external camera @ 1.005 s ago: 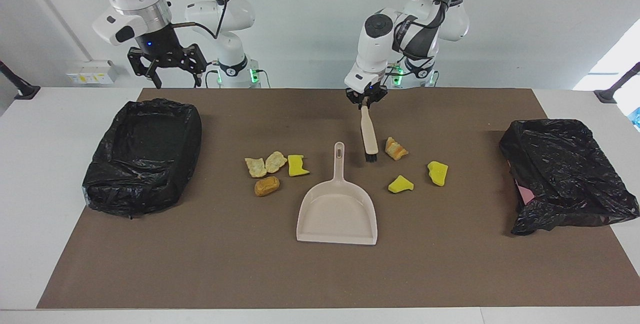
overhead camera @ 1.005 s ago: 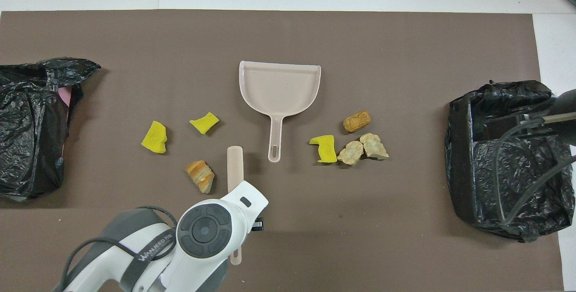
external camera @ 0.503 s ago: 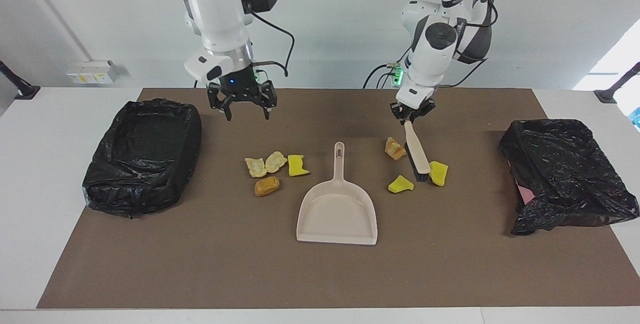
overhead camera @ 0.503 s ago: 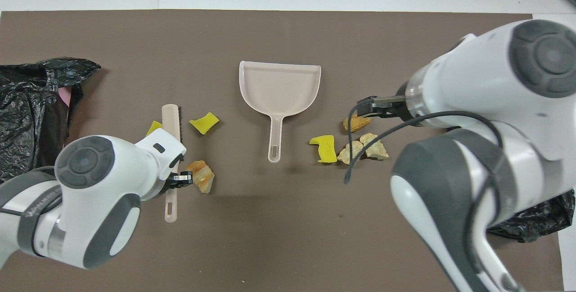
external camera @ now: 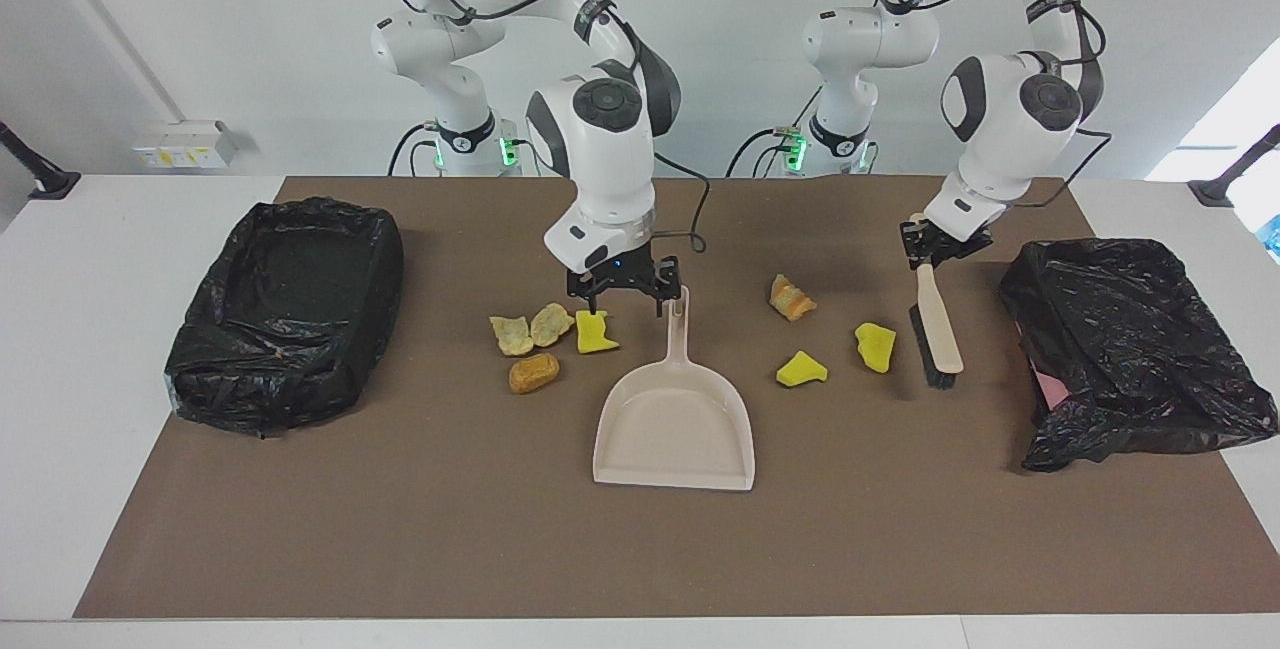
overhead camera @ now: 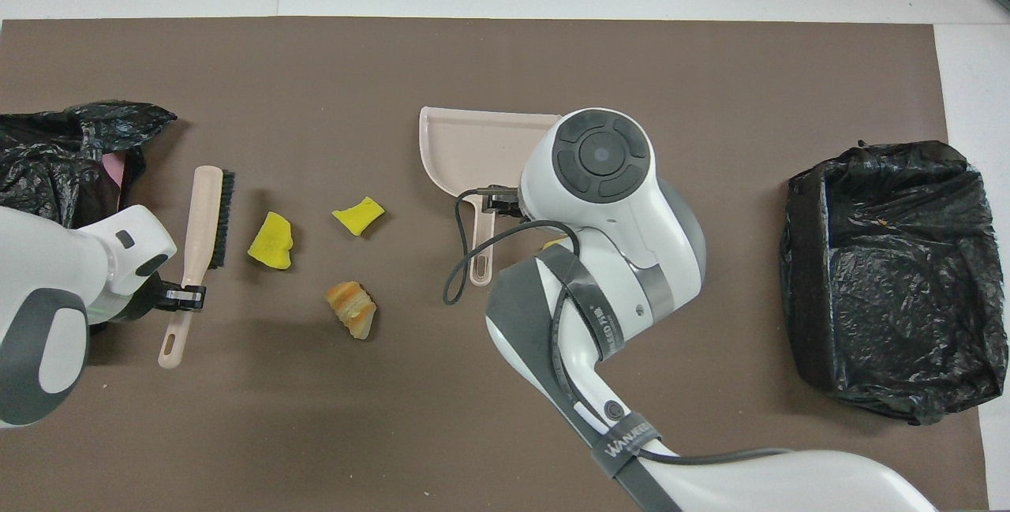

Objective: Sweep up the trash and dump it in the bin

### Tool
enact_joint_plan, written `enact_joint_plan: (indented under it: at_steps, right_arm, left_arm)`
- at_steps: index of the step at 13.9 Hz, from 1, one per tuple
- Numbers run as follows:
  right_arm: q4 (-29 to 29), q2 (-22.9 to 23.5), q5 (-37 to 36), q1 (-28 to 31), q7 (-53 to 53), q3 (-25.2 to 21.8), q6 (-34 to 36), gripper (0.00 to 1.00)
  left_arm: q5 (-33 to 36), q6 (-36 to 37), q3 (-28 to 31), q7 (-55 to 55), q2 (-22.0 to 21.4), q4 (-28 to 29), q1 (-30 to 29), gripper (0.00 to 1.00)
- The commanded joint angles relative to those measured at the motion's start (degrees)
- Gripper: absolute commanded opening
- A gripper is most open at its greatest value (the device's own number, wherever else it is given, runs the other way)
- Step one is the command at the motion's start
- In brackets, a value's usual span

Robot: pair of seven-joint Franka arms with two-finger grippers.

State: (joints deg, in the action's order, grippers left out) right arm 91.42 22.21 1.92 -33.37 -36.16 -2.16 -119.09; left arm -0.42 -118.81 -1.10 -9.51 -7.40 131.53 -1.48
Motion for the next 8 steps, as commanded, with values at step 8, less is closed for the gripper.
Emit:
enact_joint_plan:
  at_steps: [8]
  right_arm:
    - [3.0, 4.4, 1.9, -3.4, 0.6, 0.6, -8.8, 0.98]
  left_arm:
    - [0.7, -4.8, -1.3, -4.3, 4.1, 3.6, 5.0, 0.00]
